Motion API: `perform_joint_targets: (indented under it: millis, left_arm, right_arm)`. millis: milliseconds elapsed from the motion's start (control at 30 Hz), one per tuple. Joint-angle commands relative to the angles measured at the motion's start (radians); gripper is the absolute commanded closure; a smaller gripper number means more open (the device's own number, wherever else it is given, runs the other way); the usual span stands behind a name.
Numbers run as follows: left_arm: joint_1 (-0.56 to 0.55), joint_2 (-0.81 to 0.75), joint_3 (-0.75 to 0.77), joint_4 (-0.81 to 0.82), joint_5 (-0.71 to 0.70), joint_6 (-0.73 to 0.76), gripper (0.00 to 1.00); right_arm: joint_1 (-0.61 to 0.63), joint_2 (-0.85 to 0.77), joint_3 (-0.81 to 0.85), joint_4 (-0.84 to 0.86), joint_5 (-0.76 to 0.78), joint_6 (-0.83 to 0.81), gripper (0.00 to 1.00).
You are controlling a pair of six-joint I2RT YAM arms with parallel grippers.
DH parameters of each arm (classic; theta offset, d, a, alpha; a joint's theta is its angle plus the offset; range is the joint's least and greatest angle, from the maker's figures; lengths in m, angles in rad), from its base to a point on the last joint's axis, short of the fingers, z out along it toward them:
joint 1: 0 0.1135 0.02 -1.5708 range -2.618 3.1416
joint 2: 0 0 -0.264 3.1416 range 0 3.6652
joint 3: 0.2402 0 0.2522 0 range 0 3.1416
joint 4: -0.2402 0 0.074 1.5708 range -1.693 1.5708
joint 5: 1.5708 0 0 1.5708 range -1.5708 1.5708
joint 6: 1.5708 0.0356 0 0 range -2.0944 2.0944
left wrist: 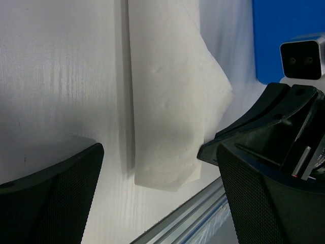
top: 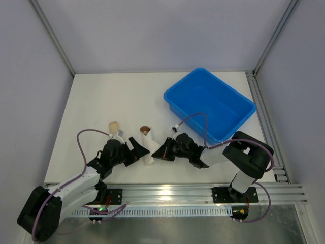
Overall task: Place the utensils on the paper napkin and roll it up
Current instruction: Pick up the napkin from the center of the board.
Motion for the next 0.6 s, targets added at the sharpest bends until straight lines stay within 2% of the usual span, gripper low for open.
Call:
perform_joint_targets:
  millis: [0,400,567]
  left_arm:
    - [0.004,0.037,-0.044,0.026,0.025,-0.015,0.05]
    - [0.004,0.002,-0.079,0.052,0.039,-0.049,0.01]
    - [0.004,0.058,-0.102,0.153,0.062,-0.078,0.01]
  right_arm:
    - [-0.002,-0.036,0.023,0.03,-0.005,0.015,0.96]
    - [-0.004,-0.057,0.037,0.016,-0.011,0.02,0.96]
    - [-0.004,-0.066,0.04,0.016,-0.014,0.024,0.97]
